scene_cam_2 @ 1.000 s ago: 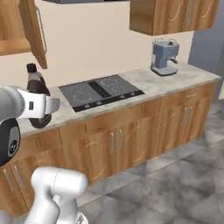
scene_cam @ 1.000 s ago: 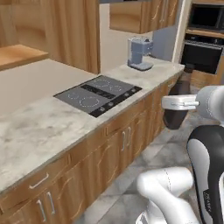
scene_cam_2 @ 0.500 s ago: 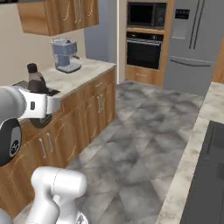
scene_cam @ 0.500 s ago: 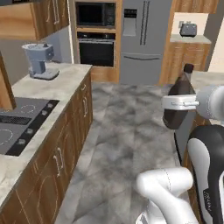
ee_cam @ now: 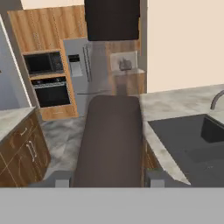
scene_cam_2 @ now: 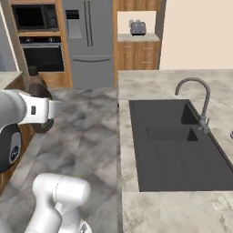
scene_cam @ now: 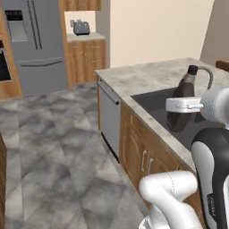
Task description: Move the syrup bottle and shaker from the cabinet to the dining counter.
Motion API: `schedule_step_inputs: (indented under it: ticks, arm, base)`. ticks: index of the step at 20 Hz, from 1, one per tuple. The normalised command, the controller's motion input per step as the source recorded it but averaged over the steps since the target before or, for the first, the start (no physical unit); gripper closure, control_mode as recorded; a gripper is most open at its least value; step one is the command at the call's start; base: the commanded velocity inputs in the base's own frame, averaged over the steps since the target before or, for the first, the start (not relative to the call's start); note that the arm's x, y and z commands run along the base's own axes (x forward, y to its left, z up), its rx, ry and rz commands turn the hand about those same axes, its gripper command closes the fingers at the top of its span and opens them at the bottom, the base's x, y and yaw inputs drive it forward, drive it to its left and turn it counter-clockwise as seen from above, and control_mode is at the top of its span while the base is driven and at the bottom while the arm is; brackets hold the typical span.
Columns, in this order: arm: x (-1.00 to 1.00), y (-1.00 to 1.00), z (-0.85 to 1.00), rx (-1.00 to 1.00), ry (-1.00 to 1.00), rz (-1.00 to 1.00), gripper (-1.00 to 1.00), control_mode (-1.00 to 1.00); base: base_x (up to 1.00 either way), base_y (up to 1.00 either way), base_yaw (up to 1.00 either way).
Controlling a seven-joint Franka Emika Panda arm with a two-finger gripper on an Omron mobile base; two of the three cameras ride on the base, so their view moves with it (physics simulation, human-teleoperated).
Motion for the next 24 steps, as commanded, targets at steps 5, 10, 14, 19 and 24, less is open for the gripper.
schedule_step_inputs:
  ticks: [5, 10, 14, 19, 24]
  arm:
    - [0.00, 0.00, 0.00, 0.00, 0.00, 0.00, 1.00, 1.00]
    - [0.00, 0.00, 0.00, 0.00, 0.00, 0.00, 1.00, 1.00]
    - [0.00, 0.00, 0.00, 0.00, 0.00, 0.00, 1.00, 1.00]
    - [0.00, 0.00, 0.00, 0.00, 0.00, 0.00, 1.00, 1.00]
    - [0.00, 0.00, 0.00, 0.00, 0.00, 0.00, 1.00, 1.00]
  base:
    - [0.00, -0.38, -0.76]
    - [-0.03, -0.64, -0.43]
    - [-0.93, -0.58, -0.31]
    - [-1.00, -0.31, -0.06]
    - [-0.98, -0.44, 0.15]
